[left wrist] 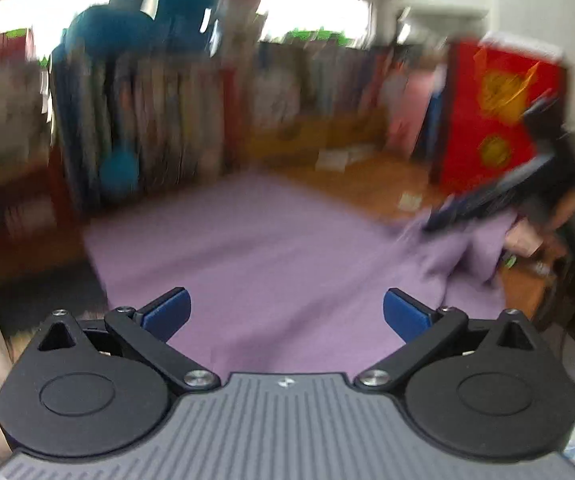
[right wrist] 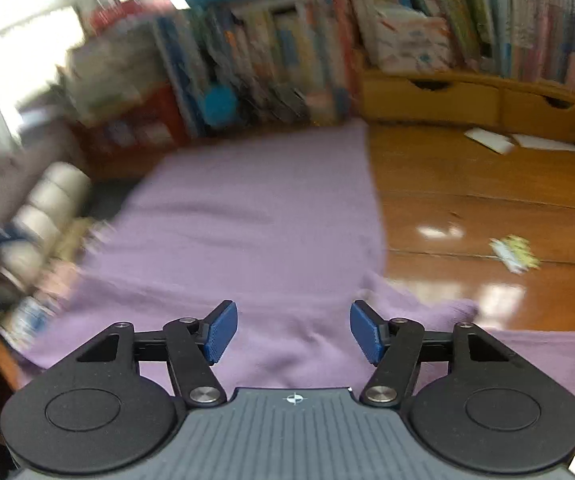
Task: Fold clothes
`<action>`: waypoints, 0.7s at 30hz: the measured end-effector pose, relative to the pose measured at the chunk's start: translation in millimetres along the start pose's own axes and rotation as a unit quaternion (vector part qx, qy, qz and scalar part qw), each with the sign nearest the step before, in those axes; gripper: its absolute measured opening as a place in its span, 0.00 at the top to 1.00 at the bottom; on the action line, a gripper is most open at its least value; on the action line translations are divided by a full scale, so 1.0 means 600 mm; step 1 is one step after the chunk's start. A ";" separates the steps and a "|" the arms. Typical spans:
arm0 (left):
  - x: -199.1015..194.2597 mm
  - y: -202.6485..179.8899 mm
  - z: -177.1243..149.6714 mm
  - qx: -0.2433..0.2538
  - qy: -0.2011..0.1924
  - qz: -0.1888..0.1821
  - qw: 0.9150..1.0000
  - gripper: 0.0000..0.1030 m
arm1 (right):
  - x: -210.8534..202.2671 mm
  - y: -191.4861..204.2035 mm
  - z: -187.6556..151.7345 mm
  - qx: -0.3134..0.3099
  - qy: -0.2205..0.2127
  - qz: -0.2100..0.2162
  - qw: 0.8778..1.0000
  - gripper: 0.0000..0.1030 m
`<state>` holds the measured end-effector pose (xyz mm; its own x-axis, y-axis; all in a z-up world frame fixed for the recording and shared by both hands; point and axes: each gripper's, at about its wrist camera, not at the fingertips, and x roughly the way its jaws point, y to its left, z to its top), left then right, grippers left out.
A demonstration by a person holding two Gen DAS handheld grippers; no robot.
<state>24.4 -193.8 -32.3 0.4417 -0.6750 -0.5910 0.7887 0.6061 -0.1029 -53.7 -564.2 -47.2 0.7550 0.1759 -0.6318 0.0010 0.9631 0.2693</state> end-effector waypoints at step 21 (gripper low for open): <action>0.029 -0.046 -0.115 -0.024 0.027 -0.082 0.996 0.00 | 0.405 0.288 0.124 -0.098 0.355 0.315 0.875 0.31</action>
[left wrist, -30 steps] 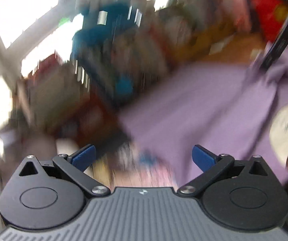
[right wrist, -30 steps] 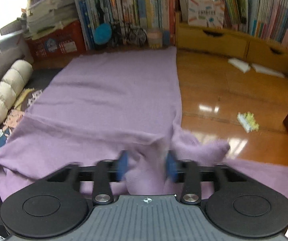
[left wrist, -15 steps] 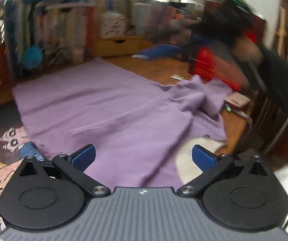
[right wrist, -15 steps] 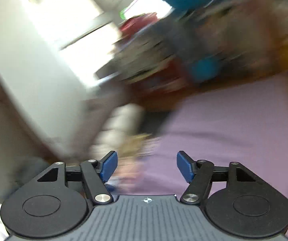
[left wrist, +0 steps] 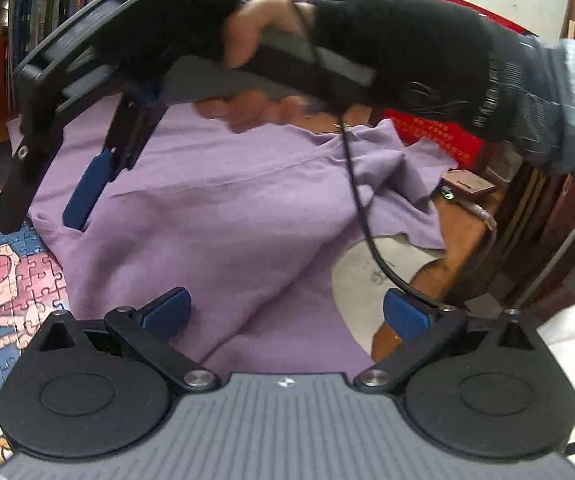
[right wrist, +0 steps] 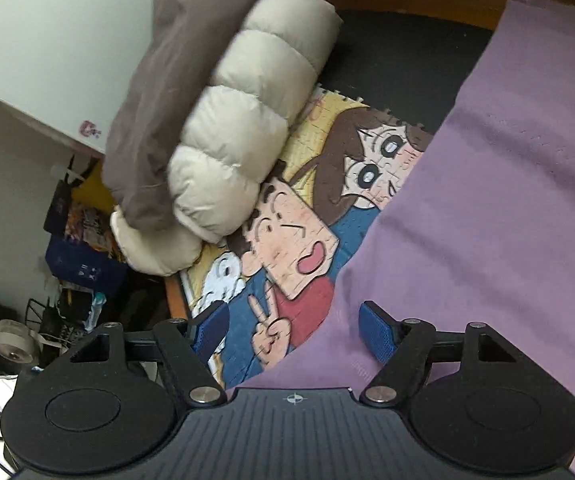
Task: Fold clothes
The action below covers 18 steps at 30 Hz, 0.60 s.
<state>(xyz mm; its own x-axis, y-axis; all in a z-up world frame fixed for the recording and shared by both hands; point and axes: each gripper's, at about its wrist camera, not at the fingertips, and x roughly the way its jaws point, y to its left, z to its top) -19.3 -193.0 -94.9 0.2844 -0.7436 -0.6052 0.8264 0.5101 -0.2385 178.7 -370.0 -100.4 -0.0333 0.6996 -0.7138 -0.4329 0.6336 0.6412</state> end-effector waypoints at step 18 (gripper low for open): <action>-0.024 0.019 -0.008 -0.027 -0.015 0.018 0.999 0.00 | 0.020 0.050 0.027 -0.041 -0.045 -0.059 0.996 0.86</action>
<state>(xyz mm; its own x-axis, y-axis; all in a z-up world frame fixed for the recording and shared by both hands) -16.6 -174.4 -92.2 0.3285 -0.7369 -0.5908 0.7881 0.5586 -0.2585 179.8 -337.2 -85.5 0.1006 0.6508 -0.7525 -0.5016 0.6864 0.5266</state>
